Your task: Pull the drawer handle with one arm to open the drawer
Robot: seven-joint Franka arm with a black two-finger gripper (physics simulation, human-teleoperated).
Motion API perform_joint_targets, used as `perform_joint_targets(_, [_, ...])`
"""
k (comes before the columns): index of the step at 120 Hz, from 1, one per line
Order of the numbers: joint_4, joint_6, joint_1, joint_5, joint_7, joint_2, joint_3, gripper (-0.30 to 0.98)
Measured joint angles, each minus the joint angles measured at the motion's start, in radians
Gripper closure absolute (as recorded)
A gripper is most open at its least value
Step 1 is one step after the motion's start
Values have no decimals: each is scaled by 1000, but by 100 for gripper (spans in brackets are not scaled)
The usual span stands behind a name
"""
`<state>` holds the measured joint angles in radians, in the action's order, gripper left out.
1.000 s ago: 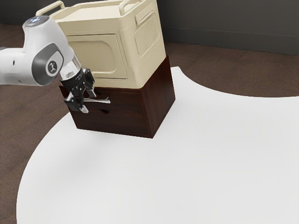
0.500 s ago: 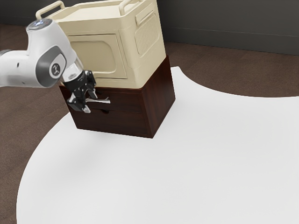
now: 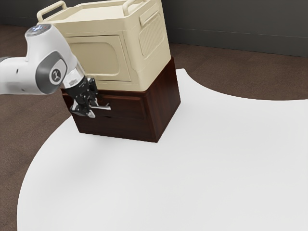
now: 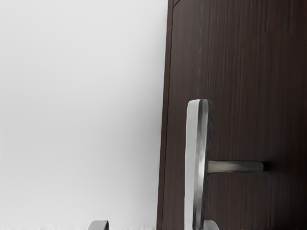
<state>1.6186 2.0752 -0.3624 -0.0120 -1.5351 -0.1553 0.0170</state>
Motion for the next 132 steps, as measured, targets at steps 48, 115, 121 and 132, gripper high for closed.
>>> perform_joint_targets(48, [79, 10, 4, 2, 7, 59, 4, 56])
perform_joint_targets(115, [245, 37, -2, -1, 14, 196, 9, 57])
perform_joint_targets(121, [257, 39, -2, -1, 14, 207, 9, 57])
perform_joint_targets(132, [278, 43, -2, -1, 14, 223, 8, 57])
